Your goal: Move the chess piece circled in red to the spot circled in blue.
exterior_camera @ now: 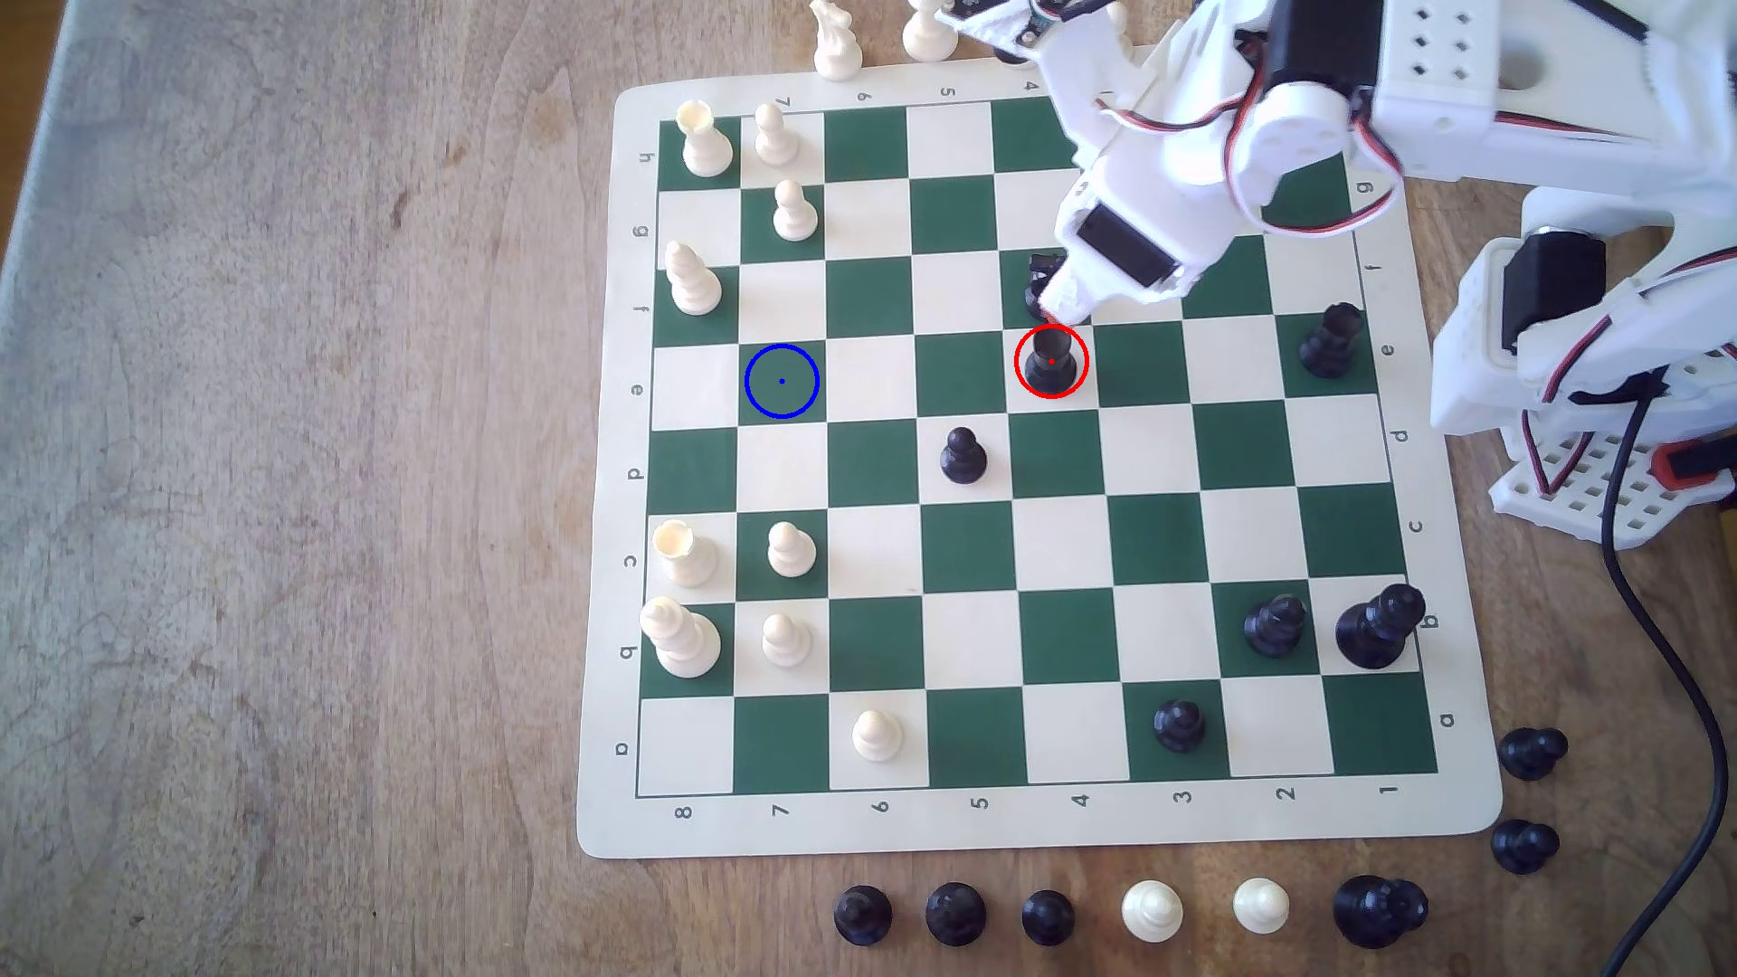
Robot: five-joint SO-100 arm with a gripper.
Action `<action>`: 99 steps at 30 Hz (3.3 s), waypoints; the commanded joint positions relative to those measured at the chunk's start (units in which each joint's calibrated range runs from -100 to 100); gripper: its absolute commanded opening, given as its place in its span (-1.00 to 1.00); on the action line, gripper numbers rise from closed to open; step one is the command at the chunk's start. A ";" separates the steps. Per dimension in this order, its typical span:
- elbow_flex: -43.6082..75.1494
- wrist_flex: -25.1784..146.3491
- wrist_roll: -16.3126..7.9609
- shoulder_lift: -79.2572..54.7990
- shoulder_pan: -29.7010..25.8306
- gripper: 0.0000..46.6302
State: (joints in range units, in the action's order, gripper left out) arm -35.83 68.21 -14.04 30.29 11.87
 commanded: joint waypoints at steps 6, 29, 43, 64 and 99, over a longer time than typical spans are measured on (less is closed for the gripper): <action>-1.88 -3.83 -0.20 -3.38 -1.20 -0.57; -0.25 -9.65 0.34 -14.24 -1.12 -0.47; -0.25 -12.76 0.54 -16.71 -0.88 -0.46; -0.07 -13.17 0.78 -16.28 -1.82 -0.89; 62.58 10.66 1.42 -43.62 -4.64 -0.95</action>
State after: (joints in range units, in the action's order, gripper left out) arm 15.86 79.28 -12.28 -9.34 8.48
